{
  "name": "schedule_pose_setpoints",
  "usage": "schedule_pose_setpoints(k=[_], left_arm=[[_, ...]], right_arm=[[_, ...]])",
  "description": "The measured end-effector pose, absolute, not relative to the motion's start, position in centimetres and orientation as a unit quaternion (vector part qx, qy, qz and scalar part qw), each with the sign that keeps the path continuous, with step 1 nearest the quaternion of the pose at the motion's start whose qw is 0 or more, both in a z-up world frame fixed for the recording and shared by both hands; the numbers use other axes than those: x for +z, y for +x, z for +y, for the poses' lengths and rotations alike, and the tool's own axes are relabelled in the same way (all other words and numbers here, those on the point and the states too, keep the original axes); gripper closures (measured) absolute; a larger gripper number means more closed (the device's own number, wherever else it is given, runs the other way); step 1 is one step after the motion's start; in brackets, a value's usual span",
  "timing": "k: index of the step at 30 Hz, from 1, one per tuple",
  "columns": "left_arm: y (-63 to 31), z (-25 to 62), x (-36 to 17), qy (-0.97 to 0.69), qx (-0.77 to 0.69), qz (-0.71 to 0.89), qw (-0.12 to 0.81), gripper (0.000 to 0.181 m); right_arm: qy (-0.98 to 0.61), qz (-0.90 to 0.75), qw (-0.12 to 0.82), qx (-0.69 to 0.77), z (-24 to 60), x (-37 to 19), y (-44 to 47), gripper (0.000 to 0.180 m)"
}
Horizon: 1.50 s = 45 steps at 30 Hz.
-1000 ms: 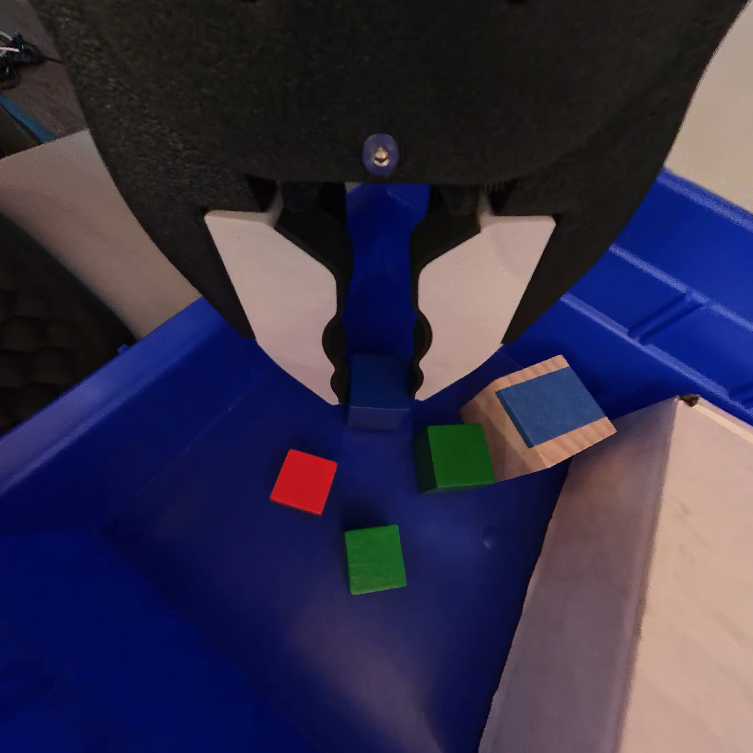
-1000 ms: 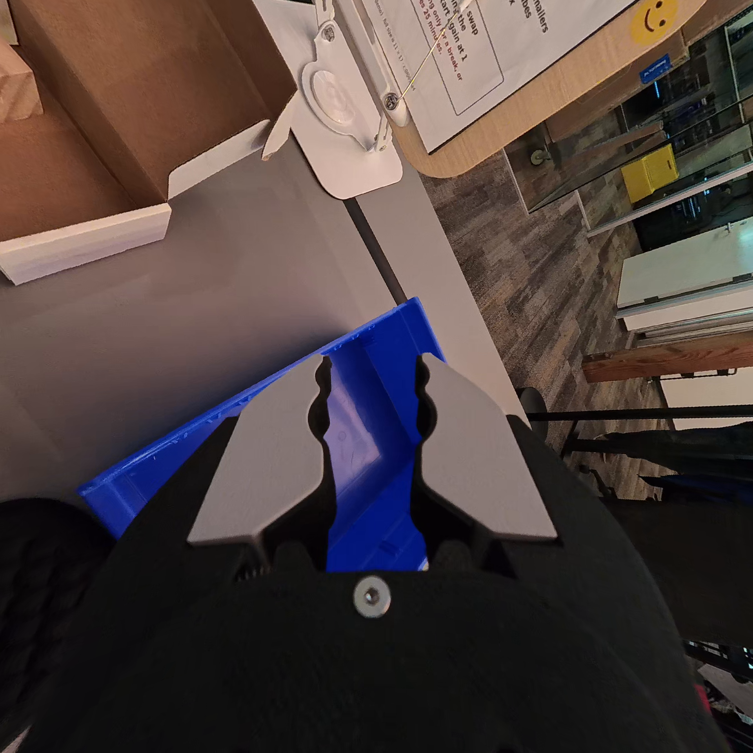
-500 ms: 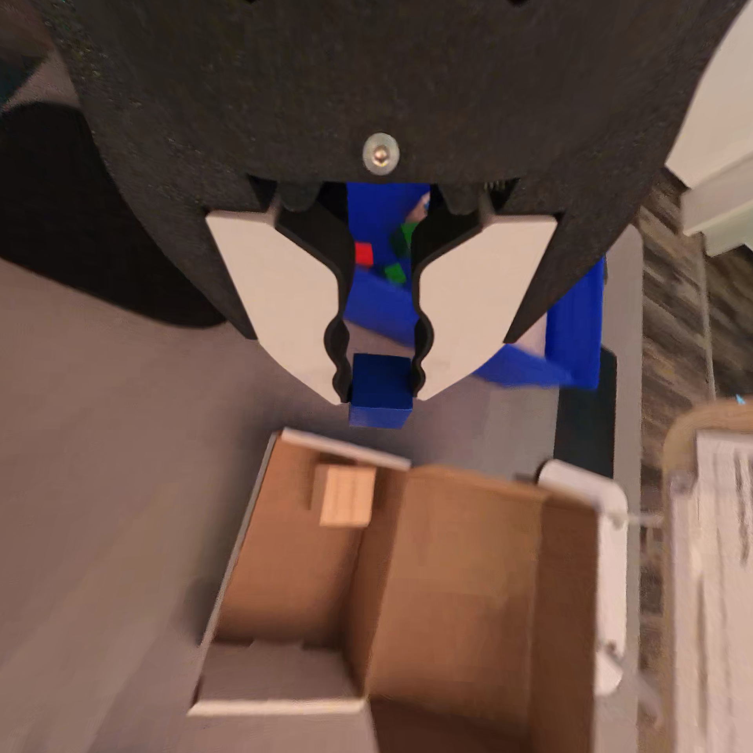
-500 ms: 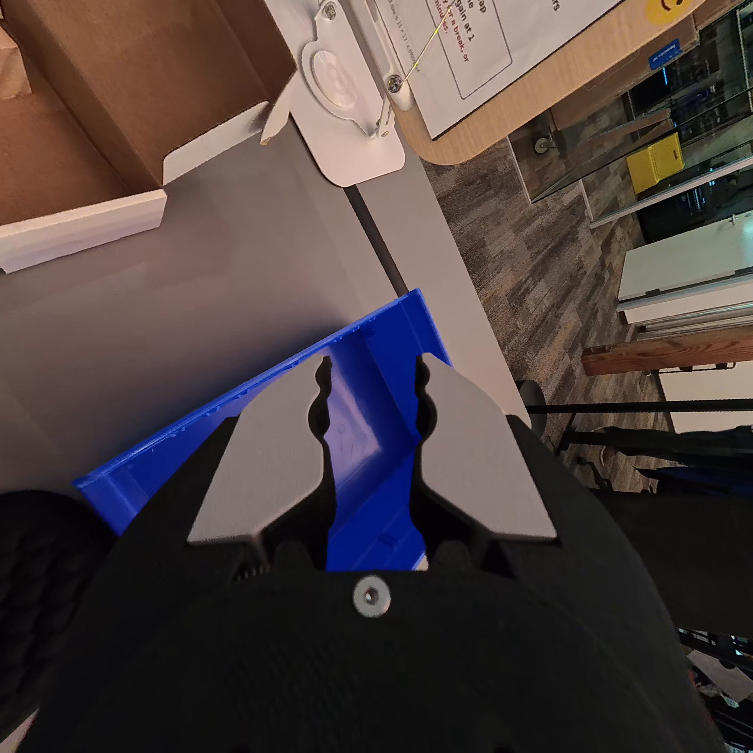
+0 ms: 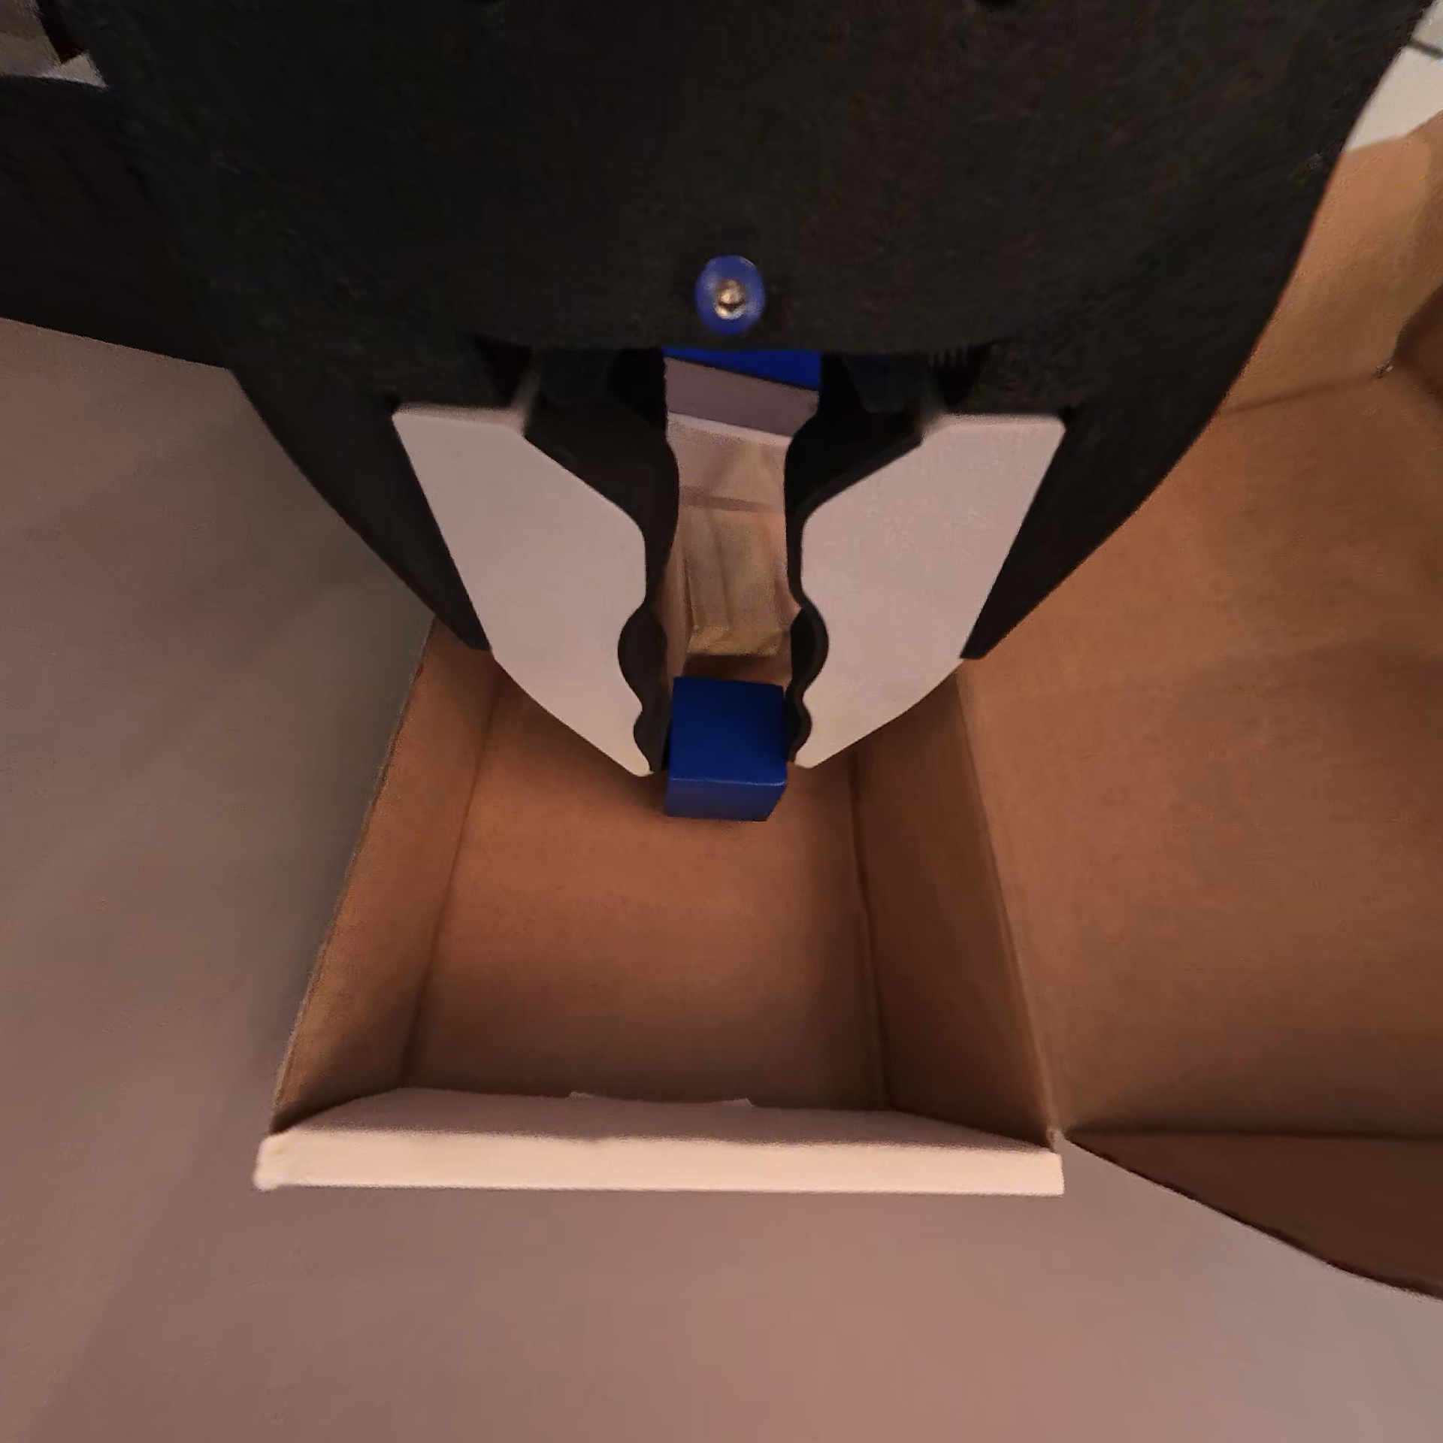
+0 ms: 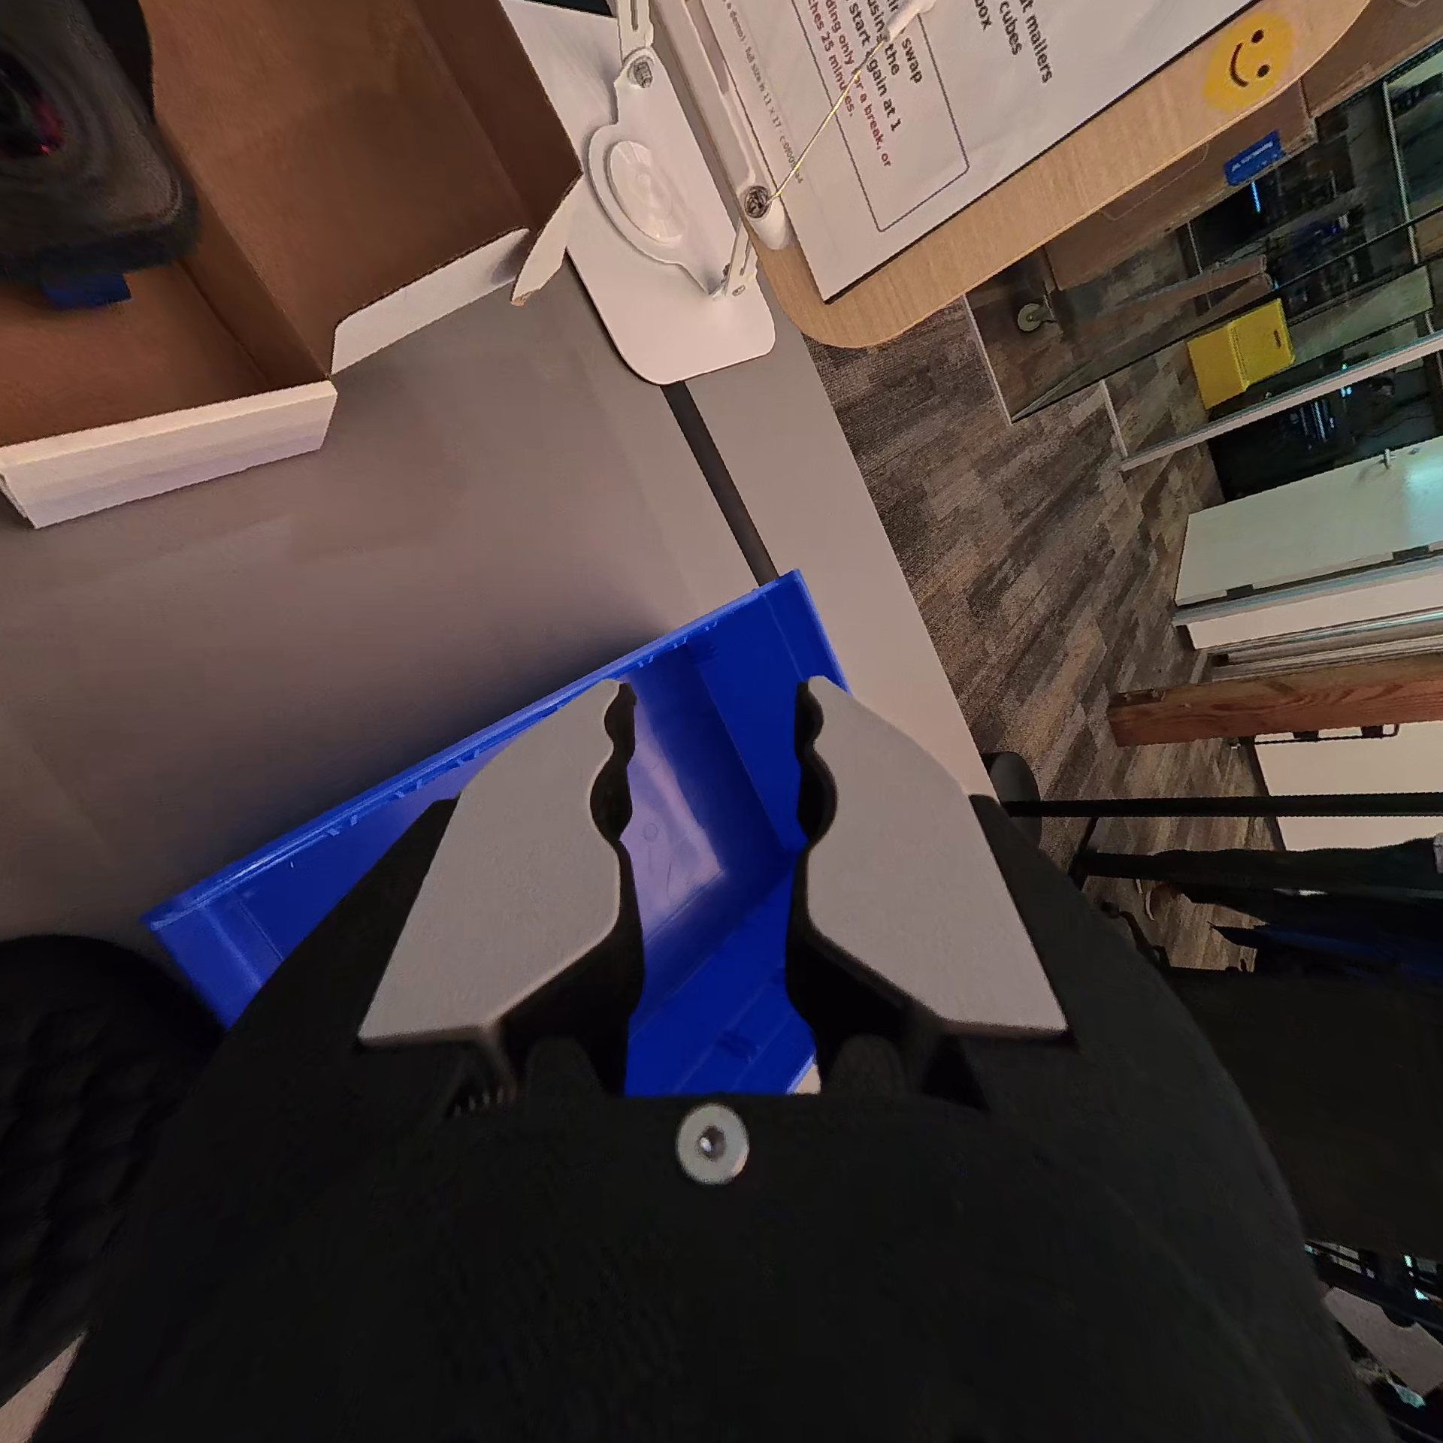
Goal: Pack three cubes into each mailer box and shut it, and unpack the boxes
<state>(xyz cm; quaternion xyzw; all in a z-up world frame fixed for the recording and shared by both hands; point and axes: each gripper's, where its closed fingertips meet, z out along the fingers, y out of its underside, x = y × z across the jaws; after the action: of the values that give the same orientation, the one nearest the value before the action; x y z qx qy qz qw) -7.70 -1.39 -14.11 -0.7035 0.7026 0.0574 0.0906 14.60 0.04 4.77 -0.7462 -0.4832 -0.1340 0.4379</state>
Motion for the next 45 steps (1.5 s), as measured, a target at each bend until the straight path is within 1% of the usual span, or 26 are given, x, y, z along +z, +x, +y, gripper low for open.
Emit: schedule_pose_setpoints(k=[1, 10, 11, 12, 13, 14, 16, 17, 18, 20, 23, 25, 27, 29, 33, 35, 36, 38, 40, 45], left_arm=[[-7.8, -1.3, -14.3, -0.704, 0.059, 0.703, 0.089, 0.153], [-7.3, -1.3, -14.9, -0.706, 0.034, 0.702, 0.089, 0.152], [-7.3, -1.1, -14.7, -0.707, 0.037, 0.7, 0.094, 0.144], [-7.3, -1.2, -14.5, -0.709, 0.035, 0.698, 0.098, 0.142], [-7.3, -1.3, -14.0, -0.71, 0.029, 0.697, 0.101, 0.151], [-7.1, -1.3, -13.2, -0.708, 0.023, 0.696, 0.117, 0.148], [-6.8, -1.1, -10.8, -0.71, 0.008, 0.684, 0.167, 0.143], [-6.7, -1.2, -9.1, -0.712, -0.003, 0.674, 0.199, 0.137], [-6.7, -1.3, -7.0, -0.711, -0.014, 0.661, 0.239, 0.133], [-7.7, -1.5, -2.4, -0.708, -0.021, 0.623, 0.331, 0.132], [-12.3, -1.8, 3.9, -0.71, 0.003, 0.537, 0.454, 0.127], [-17.3, -2.3, 5.5, -0.738, 0.032, 0.475, 0.479, 0.124], [-22.7, -3.1, 4.7, -0.776, 0.07, 0.43, 0.455, 0.121], [-26.8, -4.0, 2.0, -0.807, 0.092, 0.423, 0.402, 0.12], [-31.6, -5.1, -4.9, -0.819, 0.131, 0.486, 0.276, 0.127], [-32.9, -5.3, -7.6, -0.821, 0.128, 0.51, 0.223, 0.13], [-33.2, -5.1, -8.6, -0.823, 0.116, 0.516, 0.207, 0.129], [-33.3, -4.7, -10.0, -0.834, 0.07, 0.515, 0.185, 0.133], [-33.4, -4.2, -11.0, -0.843, 0.034, 0.51, 0.168, 0.136], [-33.0, -4.1, -12.7, -0.845, -0.025, 0.517, 0.131, 0.137]], right_arm=[[-0.746, -0.484, 0.439, -0.133, 0.0, 4.8, 14.6, 0.139], [-0.747, -0.484, 0.436, -0.13, -0.1, 4.7, 14.7, 0.138], [-0.747, -0.484, 0.436, -0.13, -0.1, 4.7, 14.7, 0.138], [-0.747, -0.484, 0.437, -0.129, -0.1, 4.7, 14.8, 0.138], [-0.747, -0.483, 0.438, -0.129, -0.1, 4.8, 14.8, 0.138], [-0.747, -0.482, 0.44, -0.128, -0.1, 4.8, 14.9, 0.138], [-0.748, -0.479, 0.442, -0.128, -0.1, 4.9, 15.1, 0.138], [-0.748, -0.478, 0.442, -0.128, -0.2, 4.9, 15.1, 0.138], [-0.749, -0.477, 0.442, -0.128, -0.2, 4.9, 15.3, 0.138], [-0.75, -0.475, 0.442, -0.129, -0.2, 4.9, 15.4, 0.138], [-0.751, -0.473, 0.442, -0.131, -0.2, 4.9, 15.5, 0.138], [-0.751, -0.475, 0.439, -0.132, -0.1, 4.8, 15.4, 0.139], [-0.752, -0.478, 0.434, -0.134, 0.0, 4.6, 15.1, 0.139], [-0.752, -0.483, 0.428, -0.133, 0.2, 4.3, 14.7, 0.139], [-0.755, -0.49, 0.411, -0.141, 0.3, 3.5, 14.2, 0.138], [-0.755, -0.495, 0.406, -0.142, 0.2, 3.3, 13.9, 0.139], [-0.754, -0.497, 0.405, -0.143, 0.1, 3.2, 13.8, 0.138], [-0.754, -0.499, 0.402, -0.144, 0.1, 3.1, 13.6, 0.138], [-0.754, -0.5, 0.4, -0.143, 0.1, 3.0, 13.6, 0.138], [-0.76, -0.496, 0.394, -0.143, 0.3, 2.6, 14.1, 0.138]])
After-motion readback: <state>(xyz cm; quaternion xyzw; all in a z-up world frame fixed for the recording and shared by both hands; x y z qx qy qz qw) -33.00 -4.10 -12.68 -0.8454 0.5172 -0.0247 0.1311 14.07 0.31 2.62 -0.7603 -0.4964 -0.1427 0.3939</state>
